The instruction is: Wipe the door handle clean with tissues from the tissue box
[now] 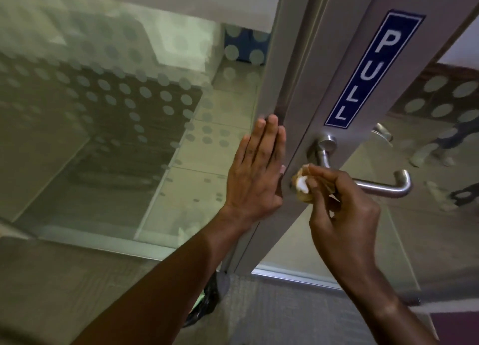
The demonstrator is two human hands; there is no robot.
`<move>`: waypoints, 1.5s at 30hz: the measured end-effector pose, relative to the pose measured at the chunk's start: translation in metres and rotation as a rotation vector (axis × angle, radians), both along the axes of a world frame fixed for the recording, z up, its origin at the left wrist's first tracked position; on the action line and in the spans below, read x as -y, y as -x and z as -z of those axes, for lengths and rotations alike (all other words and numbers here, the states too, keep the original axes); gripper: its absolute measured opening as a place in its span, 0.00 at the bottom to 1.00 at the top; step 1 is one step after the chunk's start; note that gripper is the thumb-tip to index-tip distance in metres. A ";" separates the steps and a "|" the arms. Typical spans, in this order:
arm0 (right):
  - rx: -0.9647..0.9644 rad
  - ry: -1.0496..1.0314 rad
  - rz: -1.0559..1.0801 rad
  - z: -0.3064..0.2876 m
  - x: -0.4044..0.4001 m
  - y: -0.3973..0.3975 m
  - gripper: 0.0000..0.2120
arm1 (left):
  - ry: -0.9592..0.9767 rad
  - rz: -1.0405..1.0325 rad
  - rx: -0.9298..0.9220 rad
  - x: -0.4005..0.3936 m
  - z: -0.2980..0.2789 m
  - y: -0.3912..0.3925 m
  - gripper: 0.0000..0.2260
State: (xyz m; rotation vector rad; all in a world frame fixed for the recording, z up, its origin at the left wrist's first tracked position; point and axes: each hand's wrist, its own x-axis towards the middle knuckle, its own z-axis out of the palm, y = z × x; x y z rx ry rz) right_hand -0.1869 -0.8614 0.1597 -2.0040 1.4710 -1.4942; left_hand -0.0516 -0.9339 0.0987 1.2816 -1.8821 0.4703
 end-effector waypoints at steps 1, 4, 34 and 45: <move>0.010 -0.003 -0.015 0.007 -0.001 -0.002 0.10 | -0.017 -0.001 -0.022 -0.006 0.004 -0.004 0.41; 0.030 -0.041 -0.046 0.033 -0.003 -0.008 0.11 | -0.080 -0.030 -0.061 -0.030 0.024 -0.019 0.38; -0.078 -0.335 -0.418 0.276 -0.038 -0.140 0.10 | -0.787 -0.553 -0.165 -0.229 0.229 -0.154 0.34; -0.543 -0.868 -0.528 0.341 -0.047 -0.149 0.26 | -0.875 -0.593 -0.186 -0.243 0.247 -0.168 0.32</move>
